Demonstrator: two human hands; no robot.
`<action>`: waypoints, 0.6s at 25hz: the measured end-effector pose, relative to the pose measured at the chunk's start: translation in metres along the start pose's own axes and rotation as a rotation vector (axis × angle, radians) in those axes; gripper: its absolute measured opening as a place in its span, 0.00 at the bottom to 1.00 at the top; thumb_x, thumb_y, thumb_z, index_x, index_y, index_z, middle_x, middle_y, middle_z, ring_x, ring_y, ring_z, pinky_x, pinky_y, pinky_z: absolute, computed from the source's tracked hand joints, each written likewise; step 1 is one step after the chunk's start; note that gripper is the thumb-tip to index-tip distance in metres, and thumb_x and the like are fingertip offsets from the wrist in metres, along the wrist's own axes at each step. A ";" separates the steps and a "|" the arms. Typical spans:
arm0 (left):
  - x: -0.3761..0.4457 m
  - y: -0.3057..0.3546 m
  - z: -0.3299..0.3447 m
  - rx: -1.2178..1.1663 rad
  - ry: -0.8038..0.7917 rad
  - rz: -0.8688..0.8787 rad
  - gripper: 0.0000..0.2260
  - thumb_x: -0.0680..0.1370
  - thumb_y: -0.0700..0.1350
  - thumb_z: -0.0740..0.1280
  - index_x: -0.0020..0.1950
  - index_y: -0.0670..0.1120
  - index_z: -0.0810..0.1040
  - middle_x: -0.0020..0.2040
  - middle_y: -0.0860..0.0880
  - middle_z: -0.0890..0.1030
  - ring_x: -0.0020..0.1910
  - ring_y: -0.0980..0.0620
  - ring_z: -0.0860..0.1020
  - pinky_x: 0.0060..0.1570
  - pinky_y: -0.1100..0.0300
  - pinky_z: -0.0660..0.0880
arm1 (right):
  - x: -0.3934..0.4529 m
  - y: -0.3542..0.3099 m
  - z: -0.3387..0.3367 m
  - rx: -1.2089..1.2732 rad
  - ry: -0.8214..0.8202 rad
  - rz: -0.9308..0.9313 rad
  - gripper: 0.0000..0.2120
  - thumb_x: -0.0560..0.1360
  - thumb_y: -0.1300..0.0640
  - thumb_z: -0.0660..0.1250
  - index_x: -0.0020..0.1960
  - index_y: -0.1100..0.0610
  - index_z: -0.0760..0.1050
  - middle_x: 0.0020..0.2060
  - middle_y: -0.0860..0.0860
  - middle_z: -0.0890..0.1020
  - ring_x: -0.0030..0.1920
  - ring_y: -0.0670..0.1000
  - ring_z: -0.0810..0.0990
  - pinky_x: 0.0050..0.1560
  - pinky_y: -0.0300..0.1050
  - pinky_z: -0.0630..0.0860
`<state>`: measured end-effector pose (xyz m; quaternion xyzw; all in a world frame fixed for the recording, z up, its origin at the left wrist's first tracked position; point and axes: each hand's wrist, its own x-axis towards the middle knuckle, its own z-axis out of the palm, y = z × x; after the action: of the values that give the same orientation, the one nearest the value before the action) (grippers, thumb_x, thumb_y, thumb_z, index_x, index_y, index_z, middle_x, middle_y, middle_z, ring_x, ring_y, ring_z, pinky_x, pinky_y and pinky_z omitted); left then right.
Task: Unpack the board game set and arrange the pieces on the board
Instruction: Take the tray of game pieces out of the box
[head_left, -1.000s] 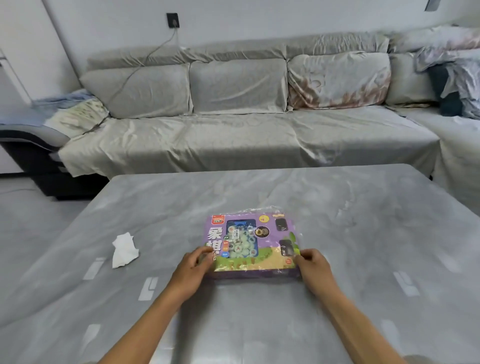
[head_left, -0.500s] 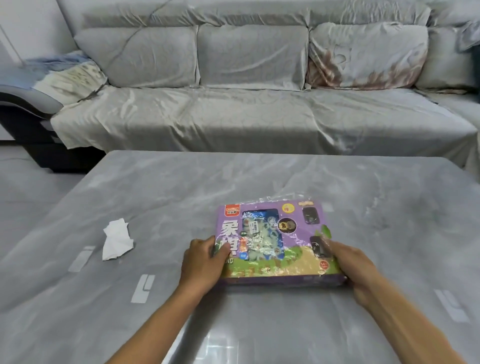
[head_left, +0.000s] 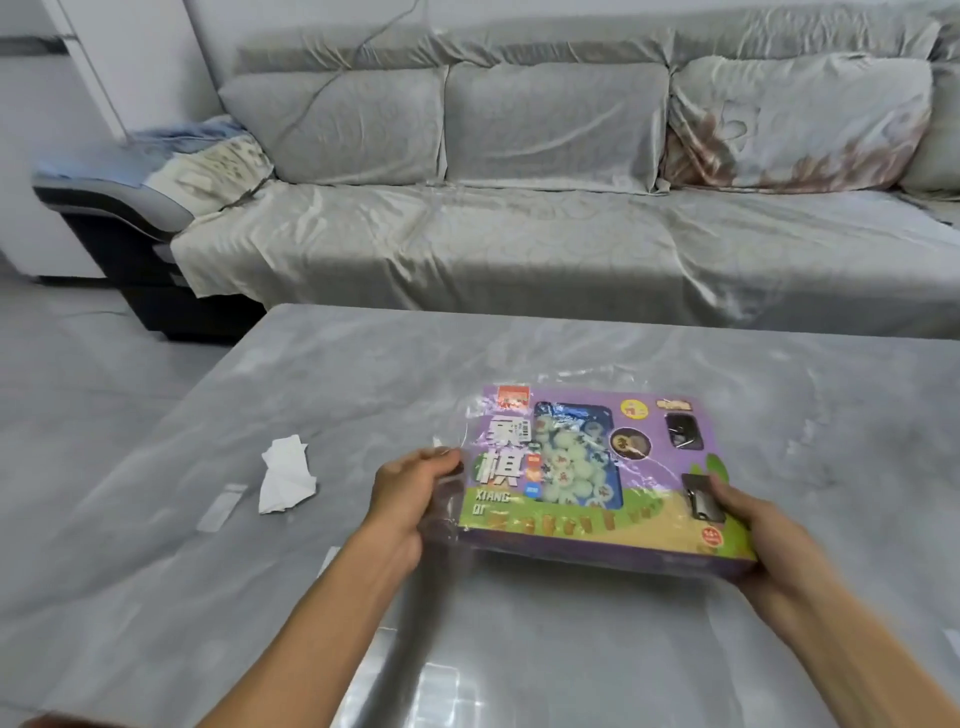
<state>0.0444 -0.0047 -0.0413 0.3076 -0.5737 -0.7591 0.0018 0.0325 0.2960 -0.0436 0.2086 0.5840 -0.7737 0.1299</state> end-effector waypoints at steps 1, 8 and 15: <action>0.003 0.003 -0.004 0.005 0.024 0.026 0.02 0.74 0.39 0.71 0.46 0.42 0.81 0.43 0.44 0.85 0.33 0.49 0.82 0.36 0.59 0.76 | 0.002 0.000 -0.003 -0.006 0.022 -0.017 0.10 0.76 0.53 0.65 0.50 0.57 0.82 0.40 0.52 0.86 0.32 0.50 0.84 0.38 0.47 0.81; 0.089 0.084 -0.051 0.043 0.151 0.247 0.04 0.80 0.38 0.63 0.47 0.45 0.73 0.49 0.43 0.85 0.36 0.48 0.83 0.20 0.68 0.64 | 0.017 0.006 -0.013 -0.161 0.148 0.056 0.16 0.71 0.49 0.72 0.49 0.61 0.83 0.41 0.61 0.85 0.36 0.59 0.84 0.53 0.68 0.77; 0.151 0.084 -0.084 1.303 0.347 0.646 0.24 0.72 0.45 0.65 0.68 0.53 0.69 0.68 0.48 0.71 0.64 0.43 0.71 0.62 0.48 0.69 | 0.032 0.021 -0.006 -0.166 0.133 0.152 0.30 0.55 0.43 0.76 0.51 0.60 0.83 0.45 0.63 0.85 0.49 0.65 0.83 0.58 0.71 0.74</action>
<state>-0.0682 -0.1601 -0.0516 0.1776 -0.9606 -0.1675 0.1324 0.0147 0.2969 -0.0784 0.2916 0.6359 -0.6949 0.1663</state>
